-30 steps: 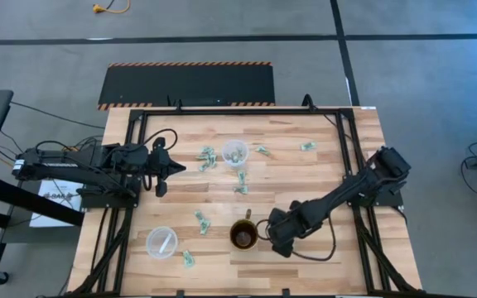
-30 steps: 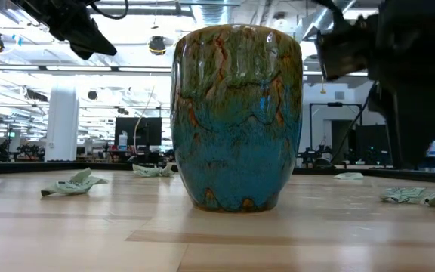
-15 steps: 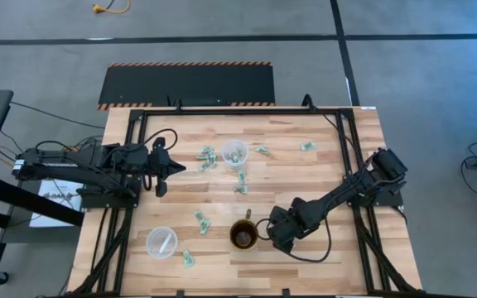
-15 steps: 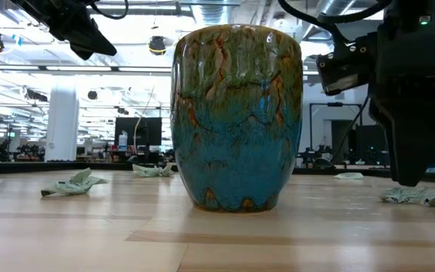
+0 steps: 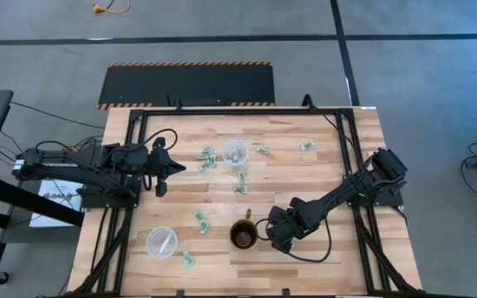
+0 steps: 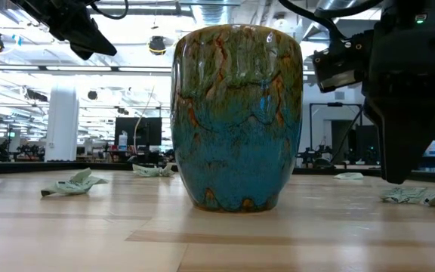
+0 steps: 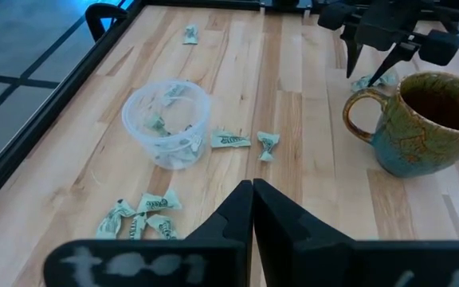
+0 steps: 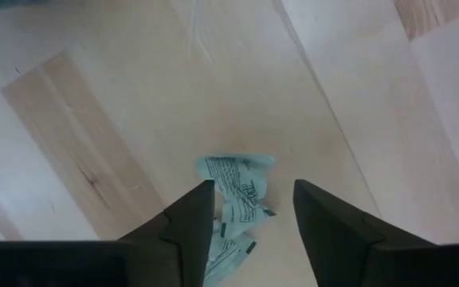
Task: Pick and place items into bin
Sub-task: Put the stevia packet into the top transparent bin
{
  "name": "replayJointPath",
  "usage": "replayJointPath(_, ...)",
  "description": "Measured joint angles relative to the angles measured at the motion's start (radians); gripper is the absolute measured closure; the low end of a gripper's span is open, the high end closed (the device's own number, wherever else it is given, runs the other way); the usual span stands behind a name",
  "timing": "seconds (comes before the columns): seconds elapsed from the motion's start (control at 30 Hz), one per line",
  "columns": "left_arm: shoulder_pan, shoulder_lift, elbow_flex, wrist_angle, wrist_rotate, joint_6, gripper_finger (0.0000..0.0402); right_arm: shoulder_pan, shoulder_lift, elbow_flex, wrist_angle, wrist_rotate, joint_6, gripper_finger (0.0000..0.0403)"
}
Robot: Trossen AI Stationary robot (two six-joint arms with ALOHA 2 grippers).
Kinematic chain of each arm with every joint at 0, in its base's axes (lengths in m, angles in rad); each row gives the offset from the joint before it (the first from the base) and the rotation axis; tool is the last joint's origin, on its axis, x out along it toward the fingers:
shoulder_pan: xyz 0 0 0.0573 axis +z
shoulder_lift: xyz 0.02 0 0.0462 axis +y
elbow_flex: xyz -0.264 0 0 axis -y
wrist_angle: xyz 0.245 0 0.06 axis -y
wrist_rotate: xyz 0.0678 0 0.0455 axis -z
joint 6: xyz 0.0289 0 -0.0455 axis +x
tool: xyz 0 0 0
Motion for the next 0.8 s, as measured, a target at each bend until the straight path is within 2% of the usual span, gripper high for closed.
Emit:
replayJointPath(0.33, 0.0, 0.0, 0.0, -0.004, 0.0, 0.0, 0.0401, 0.008, 0.061, 0.003, 0.041, -0.011, -0.001, 0.025)
replayJointPath(0.6, 0.0, 0.0, 0.0, -0.025, 0.0, 0.0, 0.0401, 0.013, 0.062, 0.003, 0.037, -0.012, -0.001, 0.0252)
replayJointPath(0.8, 0.0, 0.0, 0.0, -0.03, 0.0, 0.0, 0.0401, 0.012, 0.062, 0.003, 0.038, -0.008, -0.001, 0.0285)
